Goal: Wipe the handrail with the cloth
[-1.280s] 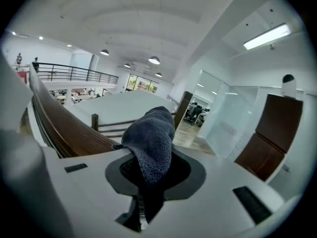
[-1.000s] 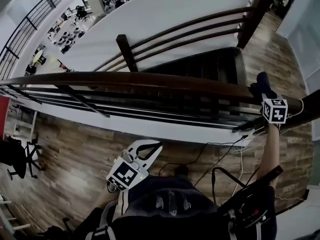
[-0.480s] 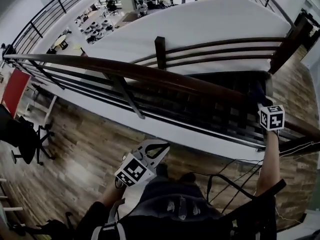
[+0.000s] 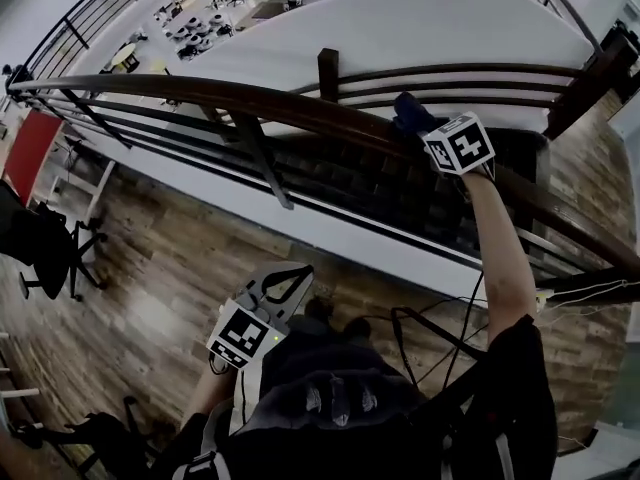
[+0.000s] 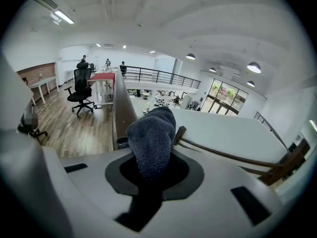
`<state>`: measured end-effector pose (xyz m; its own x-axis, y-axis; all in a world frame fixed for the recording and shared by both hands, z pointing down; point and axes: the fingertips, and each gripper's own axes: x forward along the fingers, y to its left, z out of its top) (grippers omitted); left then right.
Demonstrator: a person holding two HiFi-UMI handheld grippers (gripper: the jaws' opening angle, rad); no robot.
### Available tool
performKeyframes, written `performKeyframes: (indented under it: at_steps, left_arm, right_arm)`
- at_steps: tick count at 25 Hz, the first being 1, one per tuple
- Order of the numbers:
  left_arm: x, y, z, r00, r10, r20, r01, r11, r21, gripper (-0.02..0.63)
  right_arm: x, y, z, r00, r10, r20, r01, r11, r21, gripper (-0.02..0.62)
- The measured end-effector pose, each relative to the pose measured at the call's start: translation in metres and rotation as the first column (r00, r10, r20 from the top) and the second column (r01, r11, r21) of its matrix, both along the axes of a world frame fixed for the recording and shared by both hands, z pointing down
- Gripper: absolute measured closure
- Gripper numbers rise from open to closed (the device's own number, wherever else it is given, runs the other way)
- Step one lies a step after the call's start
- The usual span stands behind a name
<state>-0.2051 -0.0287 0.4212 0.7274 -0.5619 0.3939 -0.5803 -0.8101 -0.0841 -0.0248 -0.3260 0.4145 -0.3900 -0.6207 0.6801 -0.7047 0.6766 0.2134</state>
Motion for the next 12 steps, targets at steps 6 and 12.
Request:
performKeyframes:
  at_steps: [6, 12]
  left_arm:
    - [-0.063, -0.014, 0.019, 0.999, -0.037, -0.028, 0.036, 0.999, -0.023, 0.598]
    - [-0.14, -0.059, 0.032, 0.992, 0.066, -0.104, -0.071, 0.997, -0.042, 0.598]
  right_arm:
    - [-0.095, -0.025, 0.011, 0.997, -0.06, -0.043, 0.059, 0.998, -0.039, 0.543]
    - [-0.191, -0.035, 0.007, 0.991, -0.082, -0.102, 0.079, 0.996, -0.031, 0.543]
